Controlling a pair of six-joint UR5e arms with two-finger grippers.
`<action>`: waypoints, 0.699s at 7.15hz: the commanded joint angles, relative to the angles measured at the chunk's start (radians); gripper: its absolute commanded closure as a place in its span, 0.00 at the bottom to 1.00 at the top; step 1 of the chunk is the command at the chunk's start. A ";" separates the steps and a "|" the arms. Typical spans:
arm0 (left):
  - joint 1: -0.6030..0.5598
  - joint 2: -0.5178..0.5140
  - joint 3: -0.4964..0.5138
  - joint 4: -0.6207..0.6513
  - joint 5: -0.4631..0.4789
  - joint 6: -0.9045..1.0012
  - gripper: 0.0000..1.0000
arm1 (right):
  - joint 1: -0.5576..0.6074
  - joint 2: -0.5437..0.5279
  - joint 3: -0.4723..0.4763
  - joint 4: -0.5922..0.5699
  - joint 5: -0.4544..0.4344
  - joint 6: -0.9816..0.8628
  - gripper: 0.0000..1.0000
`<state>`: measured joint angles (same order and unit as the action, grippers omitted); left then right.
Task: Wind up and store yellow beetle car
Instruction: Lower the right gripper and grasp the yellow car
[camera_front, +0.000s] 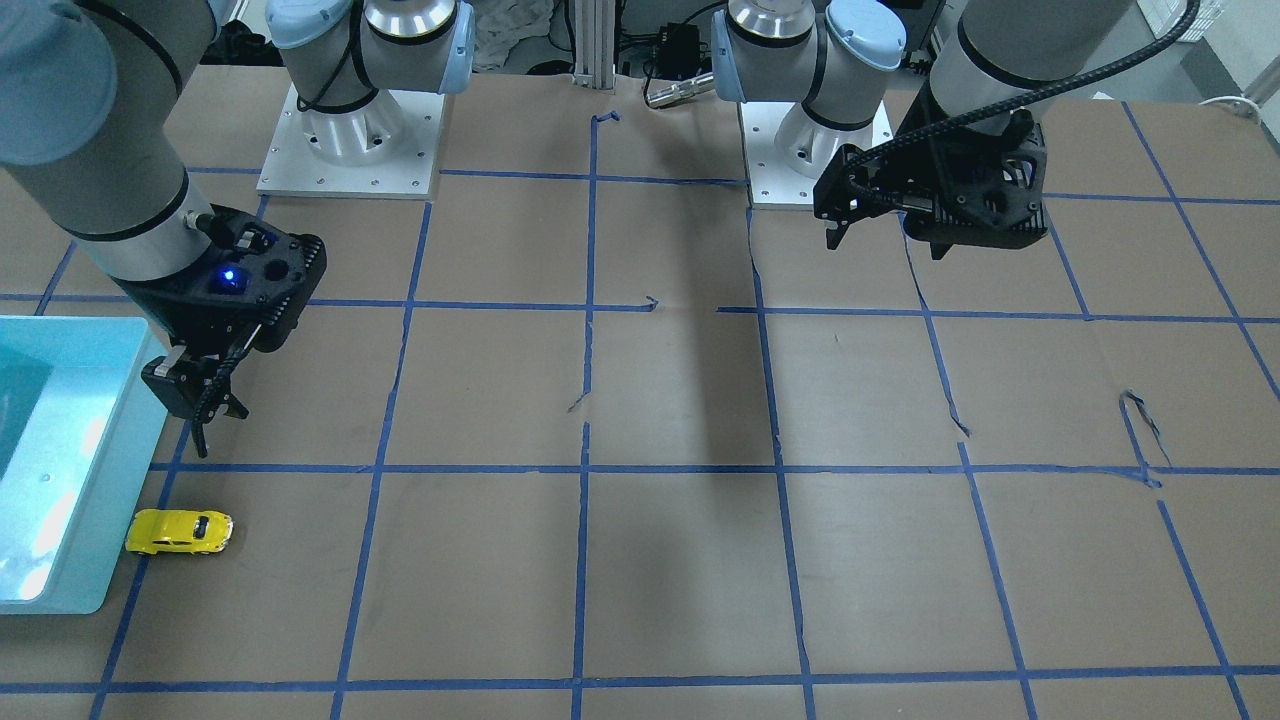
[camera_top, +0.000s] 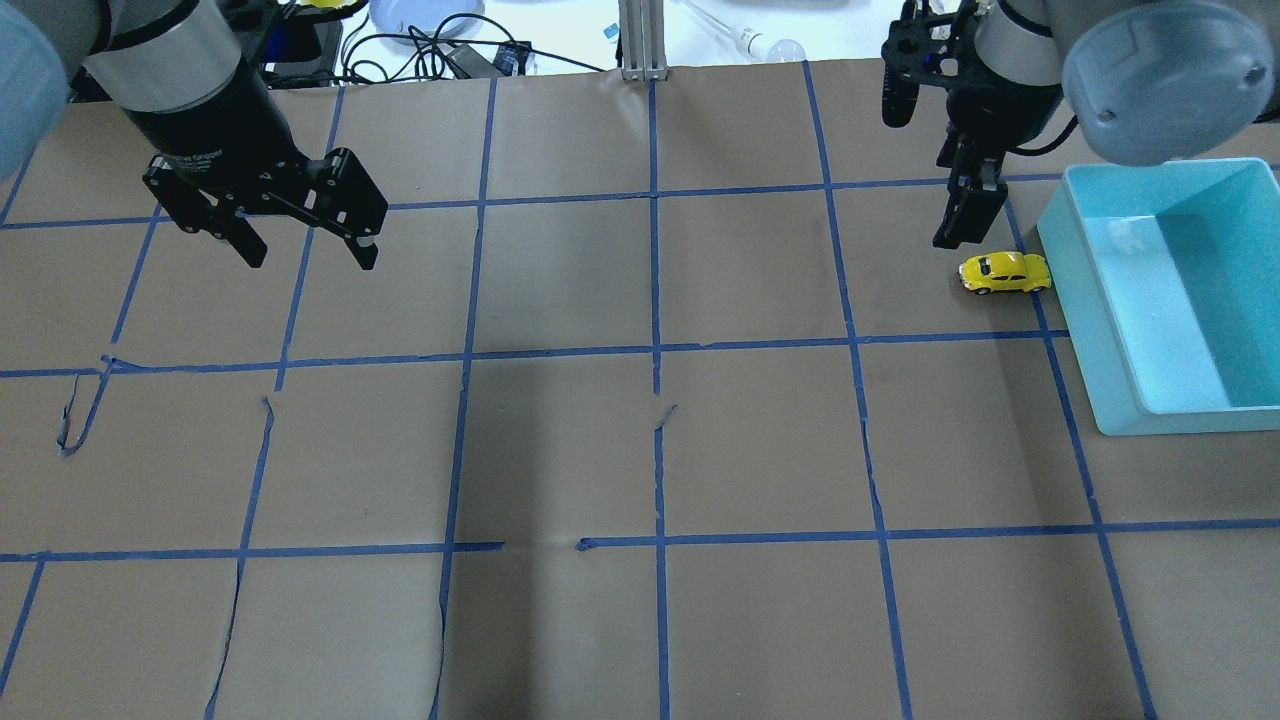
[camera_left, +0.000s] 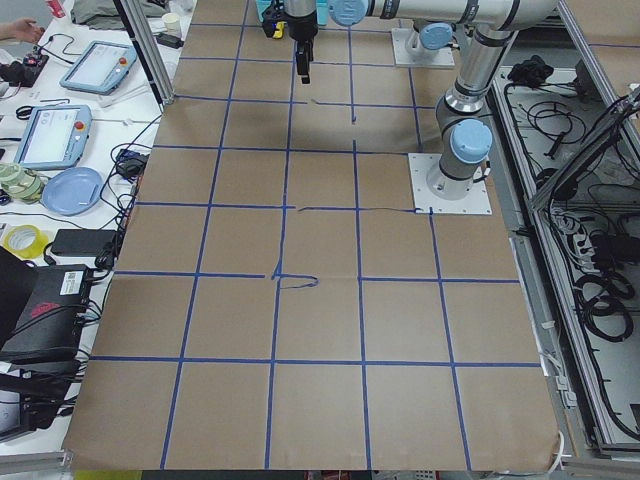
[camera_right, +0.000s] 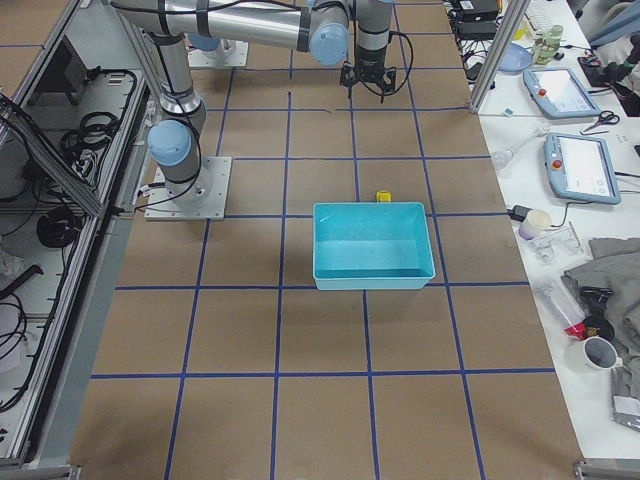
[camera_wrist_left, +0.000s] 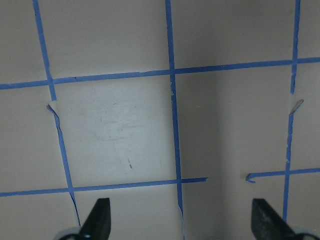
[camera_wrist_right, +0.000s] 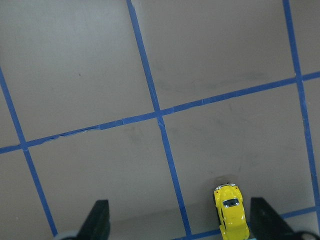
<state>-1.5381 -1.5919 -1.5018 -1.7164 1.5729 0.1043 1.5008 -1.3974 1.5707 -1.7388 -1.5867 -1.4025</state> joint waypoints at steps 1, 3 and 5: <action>0.000 -0.002 0.000 -0.002 -0.001 0.000 0.00 | -0.068 0.125 0.006 -0.118 -0.021 -0.142 0.00; 0.003 -0.005 0.000 -0.003 0.001 0.002 0.00 | -0.112 0.225 0.021 -0.264 -0.079 -0.316 0.00; 0.000 -0.002 0.000 -0.002 0.001 0.000 0.00 | -0.114 0.305 0.028 -0.393 -0.146 -0.413 0.00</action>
<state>-1.5369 -1.5948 -1.5018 -1.7179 1.5731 0.1048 1.3914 -1.1459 1.5948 -2.0502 -1.6883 -1.7536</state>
